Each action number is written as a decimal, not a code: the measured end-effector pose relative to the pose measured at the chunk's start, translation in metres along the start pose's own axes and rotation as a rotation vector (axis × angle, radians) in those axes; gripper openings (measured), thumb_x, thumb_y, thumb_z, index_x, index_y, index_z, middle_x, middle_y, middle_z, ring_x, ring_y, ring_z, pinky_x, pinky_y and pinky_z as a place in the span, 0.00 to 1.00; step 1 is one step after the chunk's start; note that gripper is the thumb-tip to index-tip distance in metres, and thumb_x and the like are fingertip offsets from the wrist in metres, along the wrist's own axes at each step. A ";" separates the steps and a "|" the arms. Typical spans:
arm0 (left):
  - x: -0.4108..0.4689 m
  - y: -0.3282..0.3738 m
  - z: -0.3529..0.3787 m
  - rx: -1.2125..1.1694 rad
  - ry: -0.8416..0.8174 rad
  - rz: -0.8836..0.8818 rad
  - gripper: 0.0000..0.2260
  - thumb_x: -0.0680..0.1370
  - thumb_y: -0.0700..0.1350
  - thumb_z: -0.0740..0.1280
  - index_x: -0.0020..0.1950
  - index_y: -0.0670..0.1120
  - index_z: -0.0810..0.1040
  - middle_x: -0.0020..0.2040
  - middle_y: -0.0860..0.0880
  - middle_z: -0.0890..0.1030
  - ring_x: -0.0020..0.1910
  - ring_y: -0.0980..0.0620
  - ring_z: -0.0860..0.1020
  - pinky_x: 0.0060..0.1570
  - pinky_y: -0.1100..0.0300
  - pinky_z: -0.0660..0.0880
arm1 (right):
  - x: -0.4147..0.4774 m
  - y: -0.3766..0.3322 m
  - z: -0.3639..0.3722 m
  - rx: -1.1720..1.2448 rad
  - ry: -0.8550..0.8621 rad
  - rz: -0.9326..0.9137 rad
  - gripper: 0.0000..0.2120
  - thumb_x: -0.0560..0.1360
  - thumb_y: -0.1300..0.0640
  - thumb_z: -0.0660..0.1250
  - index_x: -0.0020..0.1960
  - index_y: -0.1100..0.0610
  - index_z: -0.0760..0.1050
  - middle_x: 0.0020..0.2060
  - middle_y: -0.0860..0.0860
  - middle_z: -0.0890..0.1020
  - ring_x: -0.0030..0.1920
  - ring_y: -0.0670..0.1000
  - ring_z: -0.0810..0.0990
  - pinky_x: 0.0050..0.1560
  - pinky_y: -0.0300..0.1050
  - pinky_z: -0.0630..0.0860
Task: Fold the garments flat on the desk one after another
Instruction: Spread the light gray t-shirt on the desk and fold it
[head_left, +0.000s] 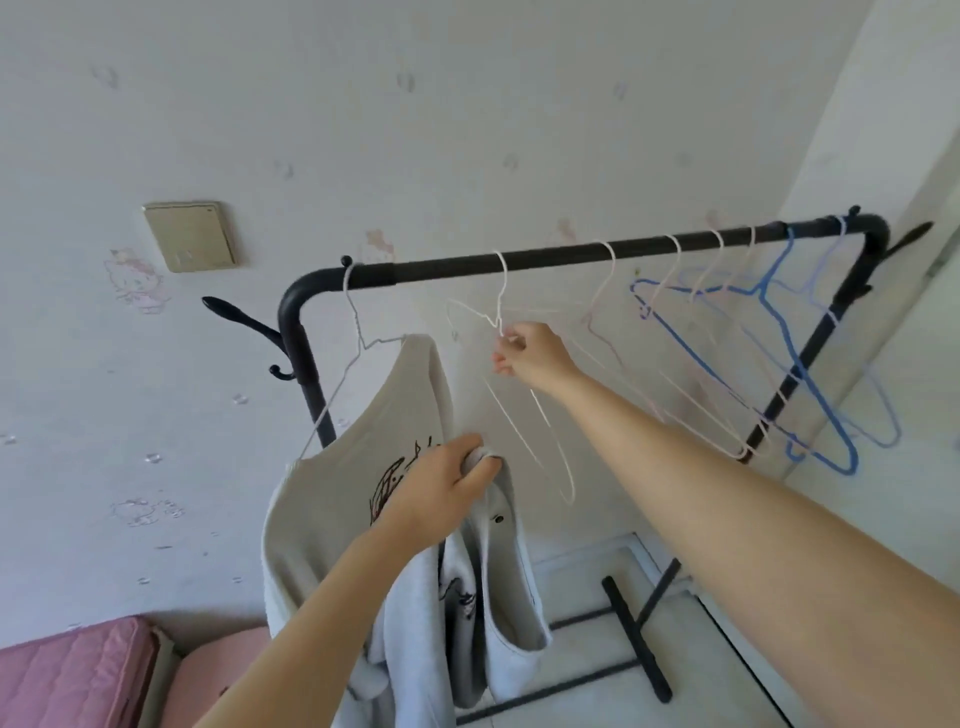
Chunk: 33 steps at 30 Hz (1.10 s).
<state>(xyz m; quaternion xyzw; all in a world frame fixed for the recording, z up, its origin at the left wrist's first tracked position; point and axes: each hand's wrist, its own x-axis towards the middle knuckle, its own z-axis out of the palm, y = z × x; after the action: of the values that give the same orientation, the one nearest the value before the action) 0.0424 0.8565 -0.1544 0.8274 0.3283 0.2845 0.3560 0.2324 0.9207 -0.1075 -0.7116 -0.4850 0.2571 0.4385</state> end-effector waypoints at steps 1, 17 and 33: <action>0.000 0.006 0.005 0.016 -0.062 0.061 0.16 0.79 0.48 0.61 0.34 0.47 0.60 0.28 0.54 0.60 0.27 0.57 0.59 0.30 0.62 0.58 | -0.008 0.008 -0.006 -0.059 0.004 -0.016 0.15 0.79 0.55 0.61 0.61 0.63 0.75 0.48 0.57 0.83 0.45 0.53 0.83 0.54 0.48 0.78; -0.046 0.182 0.210 -0.106 -0.573 0.342 0.15 0.79 0.45 0.62 0.33 0.45 0.65 0.27 0.52 0.64 0.26 0.56 0.62 0.27 0.66 0.60 | -0.395 0.229 -0.157 -0.169 0.193 0.449 0.20 0.69 0.74 0.61 0.43 0.49 0.76 0.39 0.45 0.81 0.37 0.40 0.80 0.47 0.48 0.80; -0.280 0.402 0.348 -0.417 -0.903 0.571 0.16 0.78 0.49 0.58 0.38 0.38 0.69 0.35 0.45 0.65 0.35 0.51 0.63 0.39 0.56 0.60 | -0.777 0.264 -0.173 -0.160 0.890 0.608 0.14 0.69 0.50 0.76 0.50 0.40 0.74 0.50 0.43 0.76 0.39 0.47 0.78 0.42 0.38 0.74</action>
<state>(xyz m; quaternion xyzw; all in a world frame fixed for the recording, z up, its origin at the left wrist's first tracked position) 0.2501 0.2937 -0.1124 0.8350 -0.1561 0.0463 0.5256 0.1837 0.1064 -0.3005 -0.8911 -0.0429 0.0083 0.4518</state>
